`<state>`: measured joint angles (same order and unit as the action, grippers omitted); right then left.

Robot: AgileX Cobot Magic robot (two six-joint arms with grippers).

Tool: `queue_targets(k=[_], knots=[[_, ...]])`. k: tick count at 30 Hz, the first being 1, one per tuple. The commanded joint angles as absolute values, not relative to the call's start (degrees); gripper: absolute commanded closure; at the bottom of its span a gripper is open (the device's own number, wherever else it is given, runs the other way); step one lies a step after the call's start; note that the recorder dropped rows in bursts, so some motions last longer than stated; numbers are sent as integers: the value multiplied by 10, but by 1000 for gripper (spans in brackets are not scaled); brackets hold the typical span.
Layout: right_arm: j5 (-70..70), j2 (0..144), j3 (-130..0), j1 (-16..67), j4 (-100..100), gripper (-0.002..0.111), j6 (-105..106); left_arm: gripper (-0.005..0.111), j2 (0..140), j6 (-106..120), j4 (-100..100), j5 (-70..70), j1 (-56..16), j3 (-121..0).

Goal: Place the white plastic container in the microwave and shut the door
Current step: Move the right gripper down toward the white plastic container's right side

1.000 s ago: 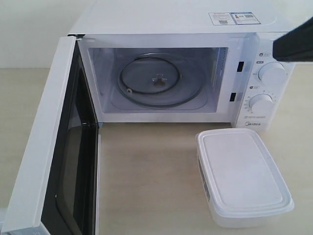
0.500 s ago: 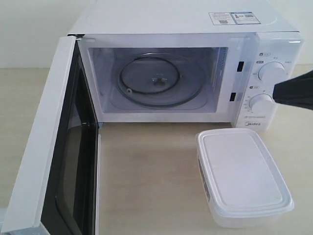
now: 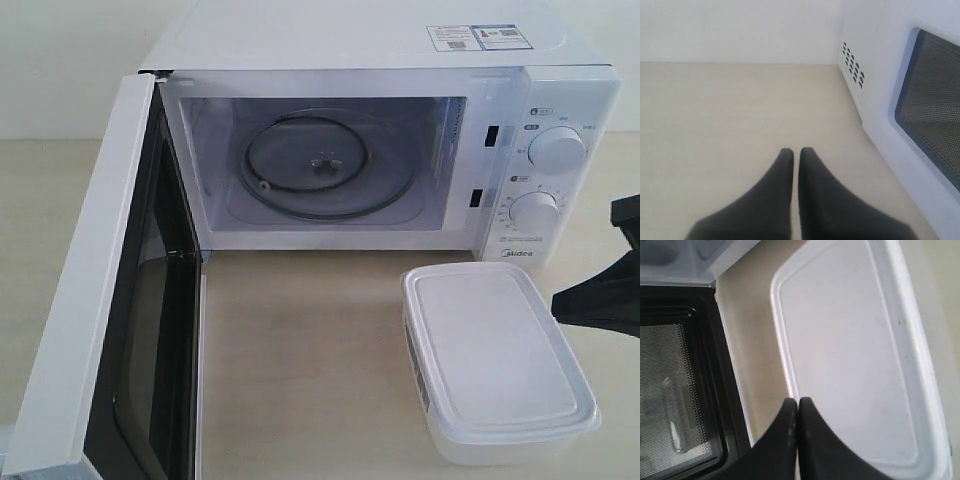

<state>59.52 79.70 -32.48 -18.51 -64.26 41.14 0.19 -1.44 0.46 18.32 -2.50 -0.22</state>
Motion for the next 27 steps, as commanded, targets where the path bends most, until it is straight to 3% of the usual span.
queue_targets(k=[1,6,12,20,23,27], knots=[[561,806,-338,-189,-639,108,455,102,0,-19,5,180,-24,0],[523,809,-356,-195,-604,108,452,102,0,-19,5,180,-24,0],[599,855,-390,-240,-563,108,444,102,0,-19,5,180,-24,0],[665,932,-432,-241,-566,107,467,102,0,-19,5,180,-24,0],[693,959,-450,-241,-566,97,481,102,0,-19,5,180,-24,0],[688,974,-462,-241,-559,72,489,102,0,-19,5,180,-24,0]])
